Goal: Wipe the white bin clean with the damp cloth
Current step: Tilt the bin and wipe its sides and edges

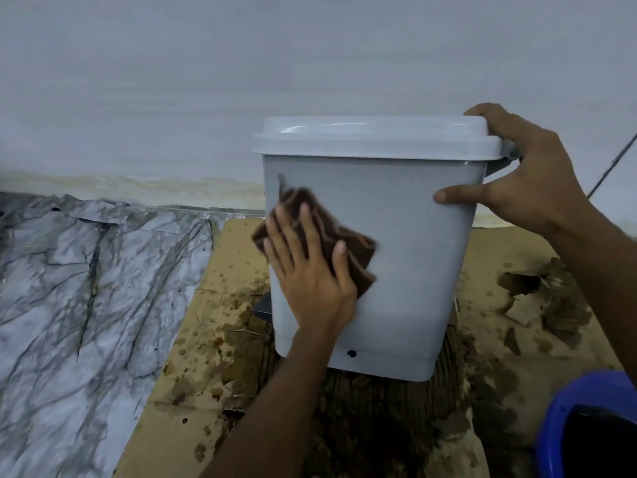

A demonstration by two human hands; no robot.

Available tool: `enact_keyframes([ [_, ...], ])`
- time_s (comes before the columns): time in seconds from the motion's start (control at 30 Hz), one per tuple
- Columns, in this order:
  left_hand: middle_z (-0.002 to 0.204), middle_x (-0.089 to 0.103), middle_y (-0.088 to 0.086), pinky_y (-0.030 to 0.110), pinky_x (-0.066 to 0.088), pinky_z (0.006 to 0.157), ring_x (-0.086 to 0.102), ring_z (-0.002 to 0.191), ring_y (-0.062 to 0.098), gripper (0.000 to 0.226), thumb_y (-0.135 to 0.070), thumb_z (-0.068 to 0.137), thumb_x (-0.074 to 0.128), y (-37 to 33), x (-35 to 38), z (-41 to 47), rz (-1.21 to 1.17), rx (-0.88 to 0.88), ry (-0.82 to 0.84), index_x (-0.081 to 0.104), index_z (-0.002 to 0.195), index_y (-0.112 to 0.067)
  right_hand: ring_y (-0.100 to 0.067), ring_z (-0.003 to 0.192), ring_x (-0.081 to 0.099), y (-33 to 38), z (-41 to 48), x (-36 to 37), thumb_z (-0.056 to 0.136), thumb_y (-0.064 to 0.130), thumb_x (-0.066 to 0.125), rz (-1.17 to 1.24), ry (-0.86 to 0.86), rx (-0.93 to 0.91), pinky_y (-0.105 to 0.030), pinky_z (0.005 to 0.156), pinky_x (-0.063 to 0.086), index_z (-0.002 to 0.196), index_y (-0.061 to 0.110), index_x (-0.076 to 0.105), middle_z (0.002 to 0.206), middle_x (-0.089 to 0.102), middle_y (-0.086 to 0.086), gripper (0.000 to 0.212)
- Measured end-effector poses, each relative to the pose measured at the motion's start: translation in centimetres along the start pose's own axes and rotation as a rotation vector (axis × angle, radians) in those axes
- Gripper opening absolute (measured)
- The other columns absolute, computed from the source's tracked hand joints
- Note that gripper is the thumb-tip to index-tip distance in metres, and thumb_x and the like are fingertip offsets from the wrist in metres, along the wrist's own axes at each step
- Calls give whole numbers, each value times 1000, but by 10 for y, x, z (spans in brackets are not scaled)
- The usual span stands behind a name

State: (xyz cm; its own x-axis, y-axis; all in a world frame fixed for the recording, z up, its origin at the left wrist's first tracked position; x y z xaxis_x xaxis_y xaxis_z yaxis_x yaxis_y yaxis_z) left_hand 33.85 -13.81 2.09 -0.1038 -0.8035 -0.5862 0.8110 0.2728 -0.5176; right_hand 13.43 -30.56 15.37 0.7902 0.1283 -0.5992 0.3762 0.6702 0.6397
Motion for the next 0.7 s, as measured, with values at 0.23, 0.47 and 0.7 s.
enact_keyframes([
  [0.23,169,2,17,61,6,123,2,155,41,70,-40,102,37,-3,25,-78,64,245,164,8,162,-17,-18,96,57,-3,-2,-2,52,39,95,-6,-6,-24,-37,79,57,123,24,56,115,63,3,82],
  [0.47,168,8,19,53,7,125,3,156,35,67,-38,104,38,0,-7,17,8,49,-25,19,160,-7,-16,100,55,-2,-4,-2,52,38,96,-15,-2,-24,-18,72,47,122,25,57,115,62,4,81],
  [0.7,168,6,18,60,14,122,7,155,35,64,-47,107,24,45,-2,-78,-213,-464,-54,5,162,-20,-14,115,50,7,-21,-10,48,42,96,-57,-54,10,-15,75,42,128,34,56,128,57,11,90],
])
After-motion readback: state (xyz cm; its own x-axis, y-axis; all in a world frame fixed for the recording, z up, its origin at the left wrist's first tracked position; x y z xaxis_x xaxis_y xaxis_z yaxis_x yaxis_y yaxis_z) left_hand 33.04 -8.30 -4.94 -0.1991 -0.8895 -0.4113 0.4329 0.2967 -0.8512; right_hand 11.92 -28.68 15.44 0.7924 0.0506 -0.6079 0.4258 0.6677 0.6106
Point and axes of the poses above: each hand's wrist, its own z-axis towards the middle knuckle, its own x-axis out of the palm, y = z × x, the point moved 10 cm from there along z, towards the middle knuckle
